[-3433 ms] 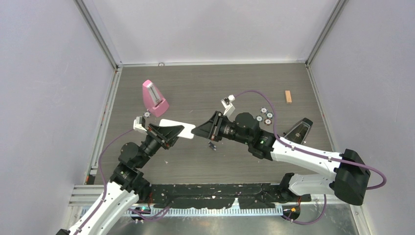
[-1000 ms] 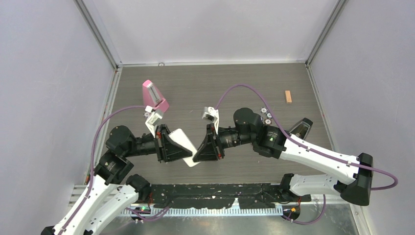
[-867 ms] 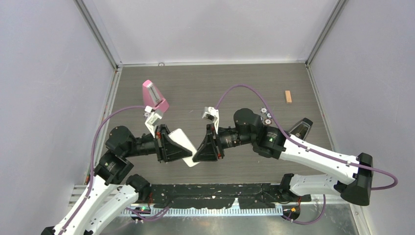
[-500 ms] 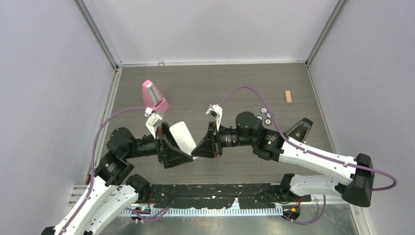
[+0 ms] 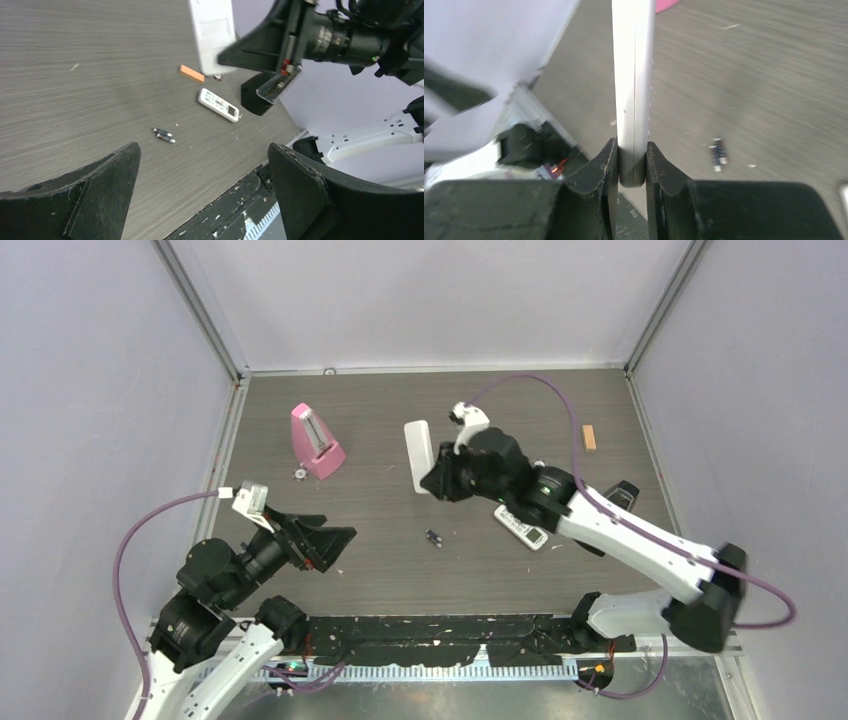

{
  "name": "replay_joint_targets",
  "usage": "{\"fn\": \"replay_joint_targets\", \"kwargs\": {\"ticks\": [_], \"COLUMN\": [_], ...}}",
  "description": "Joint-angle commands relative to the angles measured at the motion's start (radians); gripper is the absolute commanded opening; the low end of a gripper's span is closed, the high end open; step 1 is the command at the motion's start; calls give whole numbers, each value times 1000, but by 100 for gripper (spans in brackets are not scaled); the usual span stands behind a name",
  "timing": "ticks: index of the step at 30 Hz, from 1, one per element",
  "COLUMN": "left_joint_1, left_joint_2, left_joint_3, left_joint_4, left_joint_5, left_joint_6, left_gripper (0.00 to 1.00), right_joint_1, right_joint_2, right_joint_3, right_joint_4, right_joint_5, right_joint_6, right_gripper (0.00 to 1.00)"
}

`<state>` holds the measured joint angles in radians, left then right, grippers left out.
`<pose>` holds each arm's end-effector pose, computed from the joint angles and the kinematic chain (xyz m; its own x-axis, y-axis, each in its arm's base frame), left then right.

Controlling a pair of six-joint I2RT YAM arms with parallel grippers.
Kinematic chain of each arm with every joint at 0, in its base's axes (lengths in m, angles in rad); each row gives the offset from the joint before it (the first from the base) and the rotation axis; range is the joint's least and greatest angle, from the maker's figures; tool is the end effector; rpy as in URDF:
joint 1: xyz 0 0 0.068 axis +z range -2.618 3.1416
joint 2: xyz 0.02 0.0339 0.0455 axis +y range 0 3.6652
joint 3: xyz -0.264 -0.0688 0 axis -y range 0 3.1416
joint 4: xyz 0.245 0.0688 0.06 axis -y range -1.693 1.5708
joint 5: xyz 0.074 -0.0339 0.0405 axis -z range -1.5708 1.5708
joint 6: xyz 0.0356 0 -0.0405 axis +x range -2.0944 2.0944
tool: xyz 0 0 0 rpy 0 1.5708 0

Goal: Load the batteries into the remote control
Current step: Place the remote control at the center of the board.

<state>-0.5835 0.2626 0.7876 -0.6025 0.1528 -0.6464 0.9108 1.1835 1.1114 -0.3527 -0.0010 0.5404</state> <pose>0.0436 -0.0353 0.3483 -0.4558 -0.4124 -0.7888 0.4968 0.6174 -0.6099 0.1648 0.2124 0.3550 -0.6234 0.0359 -0.7811 -0.5479 0.6926 0.4691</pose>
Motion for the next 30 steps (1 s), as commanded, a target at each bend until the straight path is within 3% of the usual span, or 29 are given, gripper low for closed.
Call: {"fn": "replay_joint_targets", "kwargs": {"ticks": [1, 8, 16, 22, 30], "left_joint_1": [-2, -2, -2, -1, -2], "left_joint_2": [-43, -73, -46, -66, -72], "left_joint_3": [55, 112, 150, 134, 136], "left_joint_4": [-87, -154, -205, -216, -230], "left_joint_5": [-140, -182, -176, -186, -208], "left_joint_6": [16, 37, 66, 68, 73], "left_gripper": [100, 100, 100, 100, 99], "right_joint_1": [2, 25, 50, 51, 50], "right_joint_2": [297, 767, 1139, 1225, 1260], "right_joint_3": [257, 675, 1044, 1095, 1083], "right_joint_4": [-214, -480, -642, -669, -642], "right_joint_5": [317, 578, 593, 601, 557], "right_joint_6": [-48, -54, -12, -6, -4], "right_gripper": [5, 5, 5, 6, 23]}}
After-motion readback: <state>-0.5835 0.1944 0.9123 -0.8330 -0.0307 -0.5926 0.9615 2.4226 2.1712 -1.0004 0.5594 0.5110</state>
